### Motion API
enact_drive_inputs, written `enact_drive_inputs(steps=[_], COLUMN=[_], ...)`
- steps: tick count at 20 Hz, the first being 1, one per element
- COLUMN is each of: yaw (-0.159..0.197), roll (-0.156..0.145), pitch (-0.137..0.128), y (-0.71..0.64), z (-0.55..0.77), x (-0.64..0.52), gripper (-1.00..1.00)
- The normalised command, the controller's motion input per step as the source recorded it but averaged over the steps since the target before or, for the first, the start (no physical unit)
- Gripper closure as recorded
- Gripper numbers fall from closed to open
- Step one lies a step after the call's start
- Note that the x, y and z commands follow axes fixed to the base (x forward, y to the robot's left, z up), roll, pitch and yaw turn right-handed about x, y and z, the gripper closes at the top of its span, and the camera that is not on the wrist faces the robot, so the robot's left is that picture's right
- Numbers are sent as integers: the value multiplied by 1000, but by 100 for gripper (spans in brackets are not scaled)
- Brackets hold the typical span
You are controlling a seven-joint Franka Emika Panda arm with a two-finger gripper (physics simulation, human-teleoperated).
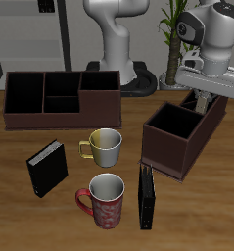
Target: Place the yellow book into the left desk caddy's back compartment
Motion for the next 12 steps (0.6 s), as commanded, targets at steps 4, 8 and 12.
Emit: enact_drive_inputs(steps=[4,8,12], yaw=[5,6,3], roll=[19,6,-4], pitch=[7,15,15], y=[37,8,-25], z=[-105,-131,-128], x=[-74,-9,17], gripper=[100,100,100])
